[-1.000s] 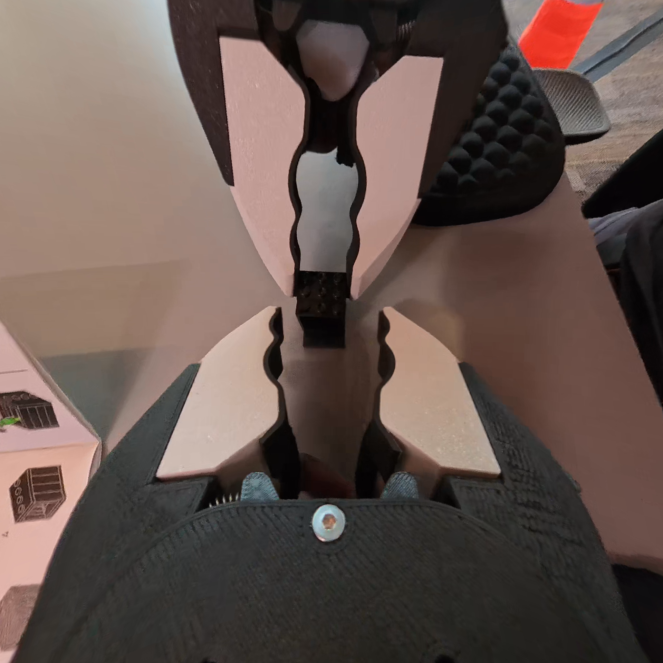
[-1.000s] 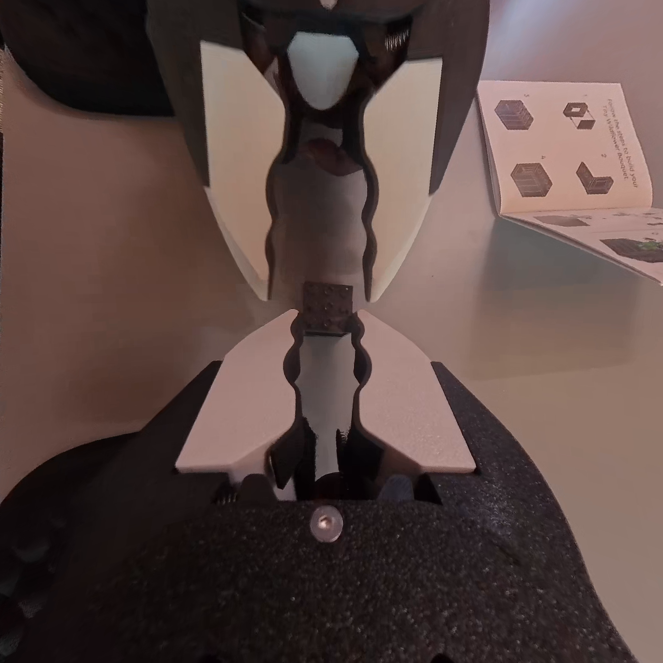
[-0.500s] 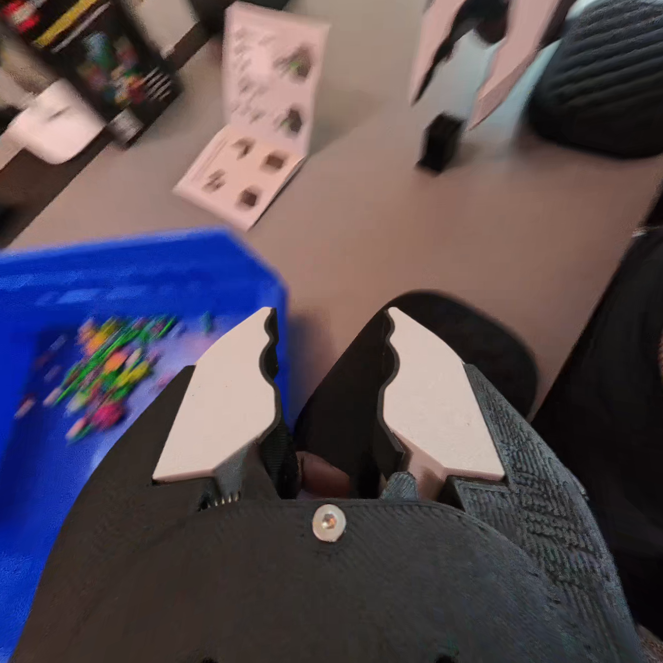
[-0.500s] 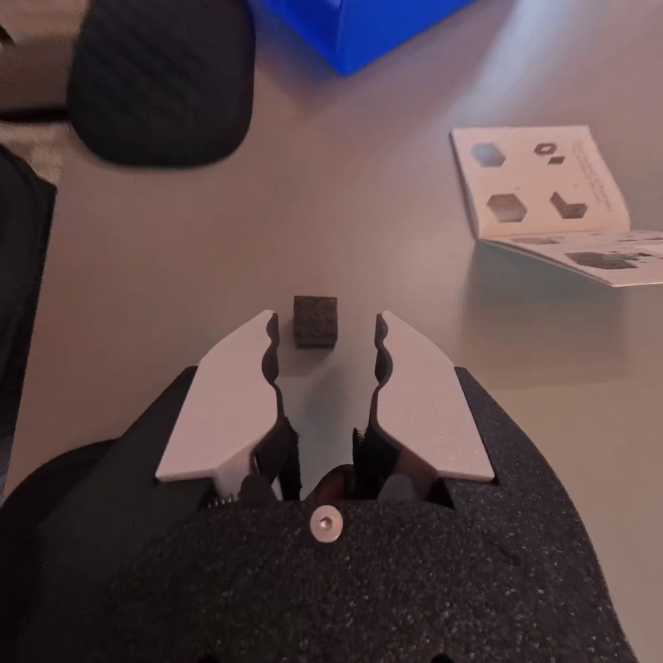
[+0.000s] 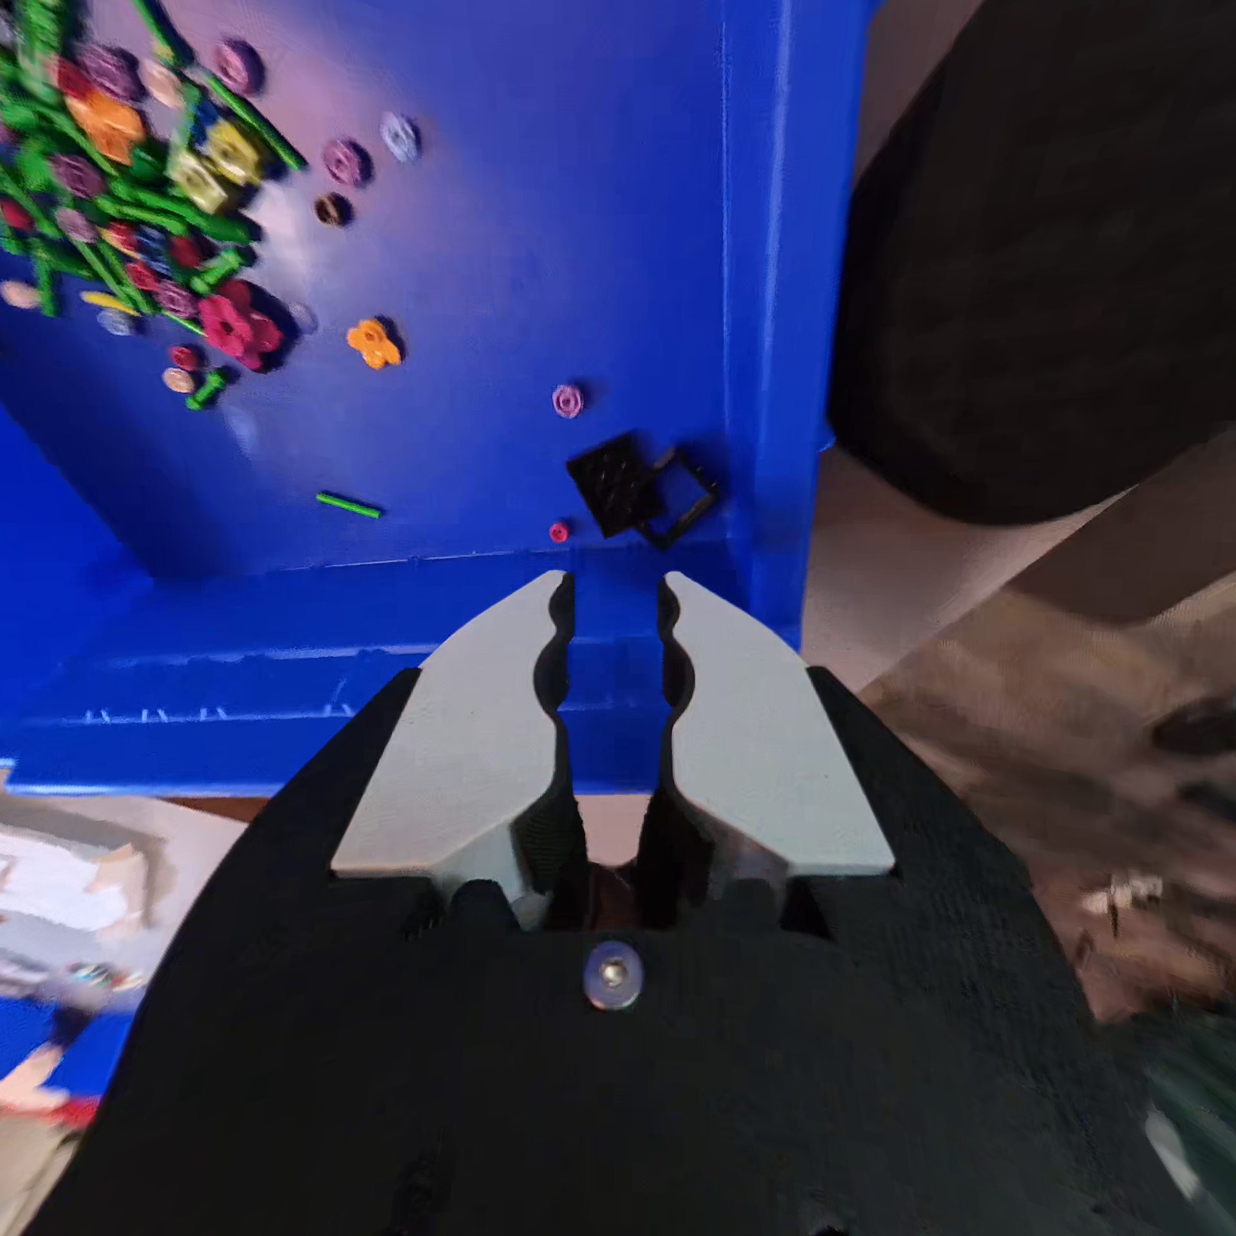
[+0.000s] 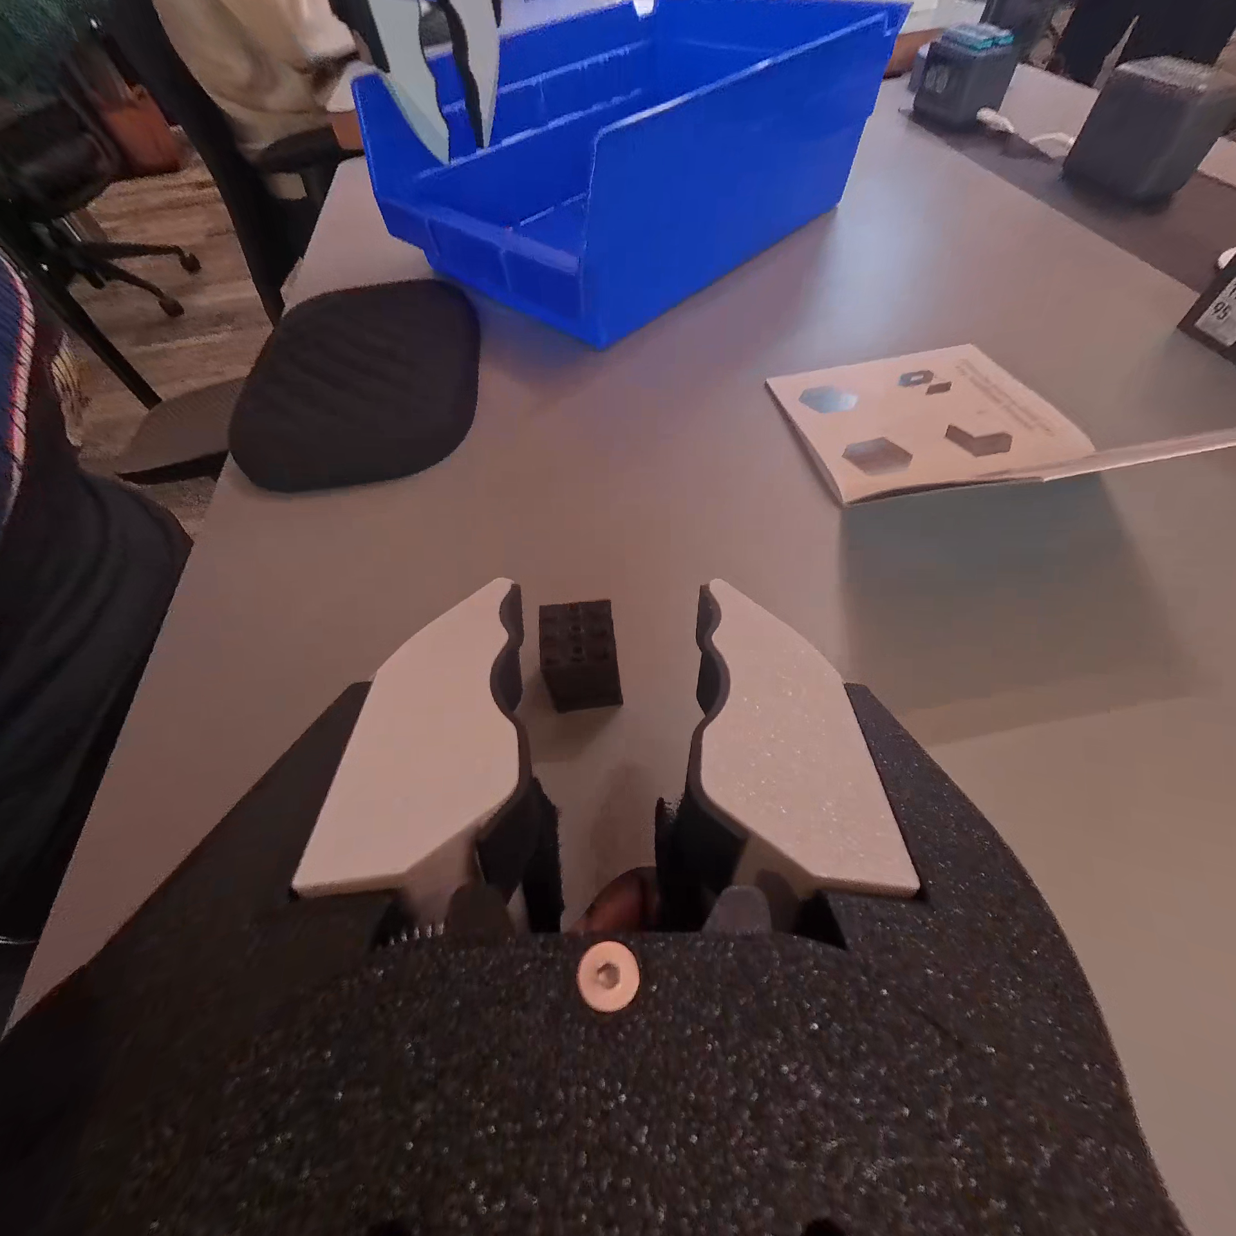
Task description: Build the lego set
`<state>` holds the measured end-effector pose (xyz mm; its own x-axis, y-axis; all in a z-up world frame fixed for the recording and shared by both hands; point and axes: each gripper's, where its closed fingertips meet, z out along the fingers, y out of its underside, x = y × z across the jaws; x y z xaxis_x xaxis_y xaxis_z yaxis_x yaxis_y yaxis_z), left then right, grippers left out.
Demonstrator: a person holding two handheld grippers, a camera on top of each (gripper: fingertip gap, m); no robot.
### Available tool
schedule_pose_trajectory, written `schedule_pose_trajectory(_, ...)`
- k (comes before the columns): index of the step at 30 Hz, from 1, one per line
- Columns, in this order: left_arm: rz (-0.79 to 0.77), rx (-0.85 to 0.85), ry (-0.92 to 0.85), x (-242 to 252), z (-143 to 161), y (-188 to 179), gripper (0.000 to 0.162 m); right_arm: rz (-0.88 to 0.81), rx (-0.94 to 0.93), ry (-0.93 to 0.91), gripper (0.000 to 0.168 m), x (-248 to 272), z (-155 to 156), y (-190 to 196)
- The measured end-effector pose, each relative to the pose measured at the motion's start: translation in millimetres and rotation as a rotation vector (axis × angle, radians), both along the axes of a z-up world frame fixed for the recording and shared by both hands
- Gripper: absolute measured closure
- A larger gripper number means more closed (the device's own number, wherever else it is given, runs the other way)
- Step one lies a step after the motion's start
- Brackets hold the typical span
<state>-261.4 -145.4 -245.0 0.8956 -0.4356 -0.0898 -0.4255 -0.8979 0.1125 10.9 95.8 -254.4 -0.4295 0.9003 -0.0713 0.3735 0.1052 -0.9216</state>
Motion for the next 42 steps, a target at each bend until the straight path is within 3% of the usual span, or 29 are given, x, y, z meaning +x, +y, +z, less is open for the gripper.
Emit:
schedule_pose_trajectory(2,-0.043,-0.117,0.026,-8.1,-11.1,-2.9,0.139,0.001,0.015,-0.012,0.118,1.5,-4.2,-0.6)
schedule_pose_trajectory(5,-0.094,-0.157,0.024,-14.0,-23.8,3.5,0.138,0.001,0.021,-0.016,0.118,1.8,-5.5,0.1)
schedule_pose_trajectory(10,-0.093,-0.229,-0.076,2.9,-32.2,4.3,0.153,-0.002,0.038,-0.026,0.119,1.4,-8.5,2.3)
schedule_pose_trajectory(19,-0.377,-0.303,-0.031,0.4,-48.5,3.7,0.147,-0.018,0.05,-0.048,0.12,2.6,-12.6,6.6)
schedule_pose_trajectory(23,-0.382,-0.373,-0.094,5.1,-53.9,-9.1,0.149,-0.022,0.068,-0.068,0.12,2.9,-17.0,7.1)
schedule_pose_trajectory(25,-0.388,-0.367,-0.095,3.2,-54.9,-8.9,0.159,-0.025,0.068,-0.074,0.12,2.5,-18.1,7.7)
schedule_pose_trajectory(28,-0.381,-0.342,-0.091,2.0,-55.0,-7.2,0.159,-0.026,0.066,-0.078,0.121,2.0,-19.4,7.7)
schedule_pose_trajectory(31,-0.36,-0.237,-0.054,-2.0,-44.4,3.7,0.159,-0.028,0.062,-0.075,0.121,1.4,-19.4,8.1)
schedule_pose_trajectory(35,-0.253,0.143,-0.046,-4.7,-11.6,45.6,0.159,-0.022,0.061,-0.03,0.121,0.1,-11.7,6.9)
schedule_pose_trajectory(39,-0.154,0.613,-0.421,54.3,45.8,92.9,0.159,0.004,0.064,0.139,0.124,-5.5,23.7,-3.1)
schedule_pose_trajectory(42,-0.255,0.731,-0.608,111.0,67.2,110.9,0.159,0.081,0.105,0.243,0.136,-14.9,55.5,-29.1)
